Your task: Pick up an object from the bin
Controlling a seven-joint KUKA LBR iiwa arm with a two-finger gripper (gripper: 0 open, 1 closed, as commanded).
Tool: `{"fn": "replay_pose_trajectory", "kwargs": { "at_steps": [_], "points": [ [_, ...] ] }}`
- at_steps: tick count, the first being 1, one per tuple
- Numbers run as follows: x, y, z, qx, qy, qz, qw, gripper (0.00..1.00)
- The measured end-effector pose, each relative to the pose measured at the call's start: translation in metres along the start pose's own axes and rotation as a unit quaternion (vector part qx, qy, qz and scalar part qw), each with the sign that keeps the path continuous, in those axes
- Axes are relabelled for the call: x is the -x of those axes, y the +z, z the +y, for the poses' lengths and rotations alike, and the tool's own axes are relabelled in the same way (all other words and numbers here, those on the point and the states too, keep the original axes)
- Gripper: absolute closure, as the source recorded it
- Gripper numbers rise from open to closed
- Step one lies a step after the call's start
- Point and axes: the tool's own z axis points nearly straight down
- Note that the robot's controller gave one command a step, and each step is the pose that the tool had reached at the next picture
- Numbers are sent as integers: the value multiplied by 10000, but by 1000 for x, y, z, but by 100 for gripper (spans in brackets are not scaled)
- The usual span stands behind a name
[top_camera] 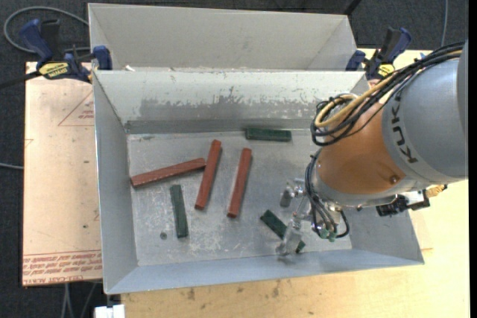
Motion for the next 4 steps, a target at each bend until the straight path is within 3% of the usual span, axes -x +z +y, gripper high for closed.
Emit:
{"fn": "replay_pose_trajectory", "kwargs": {
  "at_steps": [1,2,3,4],
  "points": [
    [-3,-9,11,-1,648,0,9979,0],
    [3,32,-6,-1,642,-14,9979,0],
    [-1,31,12,-1,823,-4,9966,0],
    [-1,30,11,-3,822,1,9966,100]
  ]
}}
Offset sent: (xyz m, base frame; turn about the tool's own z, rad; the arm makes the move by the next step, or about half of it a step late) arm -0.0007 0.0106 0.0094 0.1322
